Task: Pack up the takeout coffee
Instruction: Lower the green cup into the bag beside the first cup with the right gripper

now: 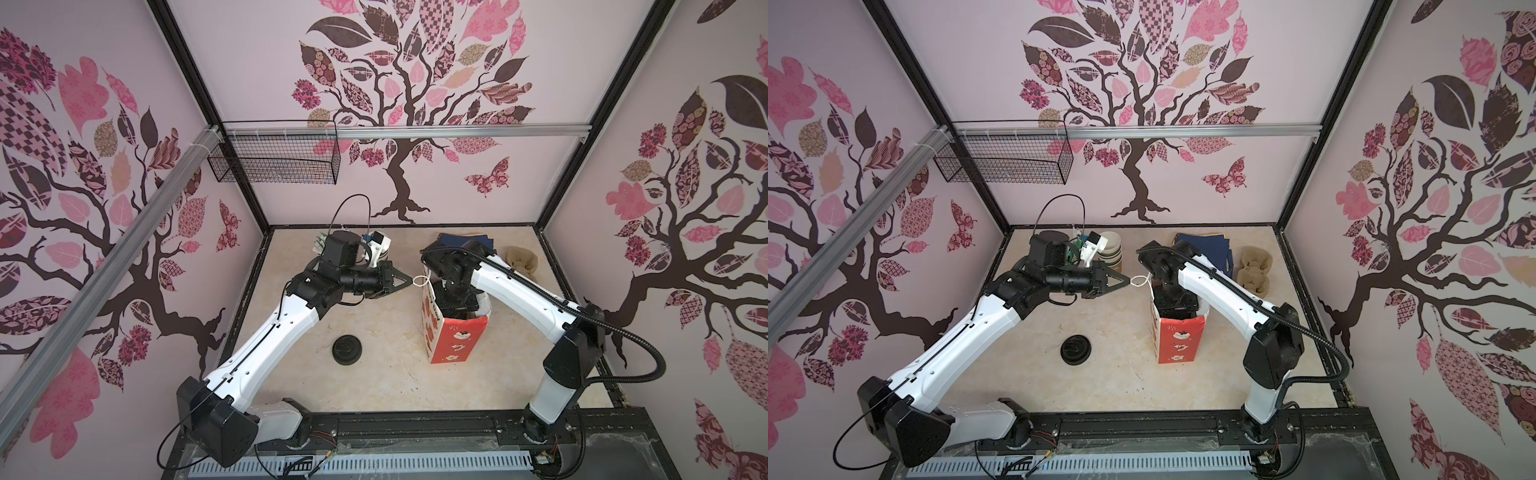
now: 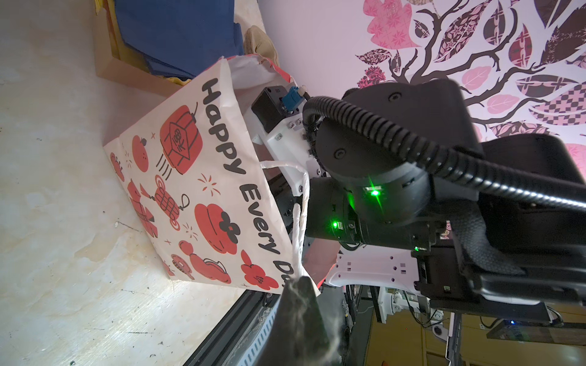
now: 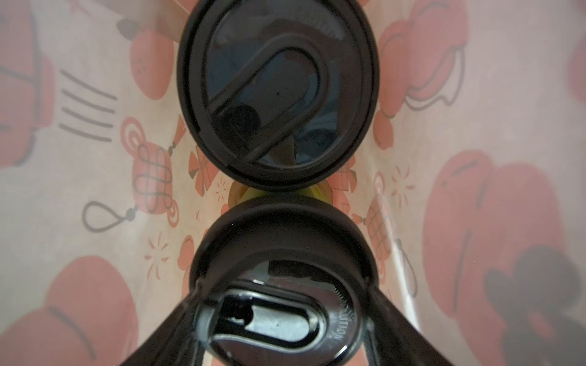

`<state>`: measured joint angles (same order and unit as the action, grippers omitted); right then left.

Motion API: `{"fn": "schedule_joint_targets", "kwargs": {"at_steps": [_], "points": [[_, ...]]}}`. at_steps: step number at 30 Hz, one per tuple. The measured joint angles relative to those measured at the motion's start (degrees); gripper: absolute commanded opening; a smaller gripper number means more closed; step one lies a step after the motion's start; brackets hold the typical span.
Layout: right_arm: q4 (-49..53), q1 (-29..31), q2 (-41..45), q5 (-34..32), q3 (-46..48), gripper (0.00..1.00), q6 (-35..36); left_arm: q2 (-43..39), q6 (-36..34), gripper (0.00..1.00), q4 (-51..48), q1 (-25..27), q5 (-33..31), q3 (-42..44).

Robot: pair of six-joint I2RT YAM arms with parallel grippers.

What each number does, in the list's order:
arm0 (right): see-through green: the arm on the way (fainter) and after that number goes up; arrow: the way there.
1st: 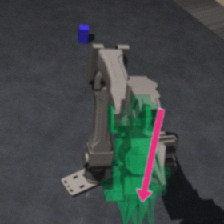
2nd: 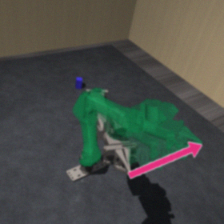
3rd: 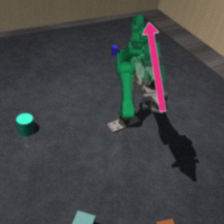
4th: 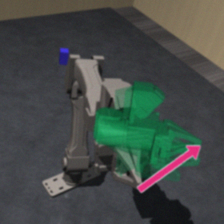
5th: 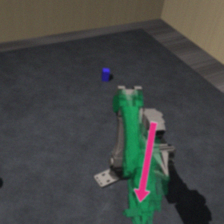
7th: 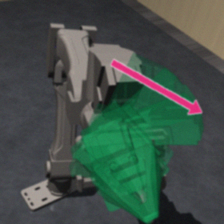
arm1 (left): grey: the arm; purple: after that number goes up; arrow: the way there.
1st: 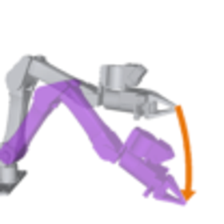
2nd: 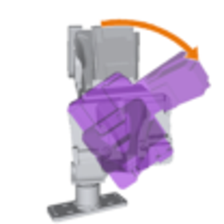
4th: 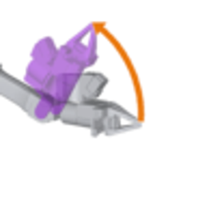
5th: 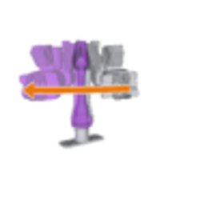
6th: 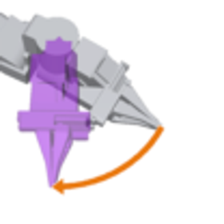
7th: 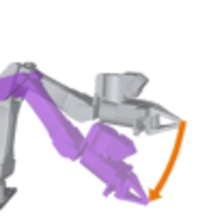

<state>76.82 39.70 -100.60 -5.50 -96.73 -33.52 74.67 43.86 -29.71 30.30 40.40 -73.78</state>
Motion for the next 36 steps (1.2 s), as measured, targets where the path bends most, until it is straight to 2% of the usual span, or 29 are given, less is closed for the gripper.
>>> {"fn": "schedule_joint_targets", "kwargs": {"at_steps": [21, 36], "points": [[0.68, -0.52, 0.0, 1.22, -1.55, 0.72, 1.05, 0.0, -1.95, 0.0, -3.98, 0.0, -1.95, 0.0], [-2.47, -0.52, 0.22, 2.01, 1.25, 0.71, 1.46, 0.0, -2.08, 0.0, -5.38, 0.0, -3.06, 0.0]]}}
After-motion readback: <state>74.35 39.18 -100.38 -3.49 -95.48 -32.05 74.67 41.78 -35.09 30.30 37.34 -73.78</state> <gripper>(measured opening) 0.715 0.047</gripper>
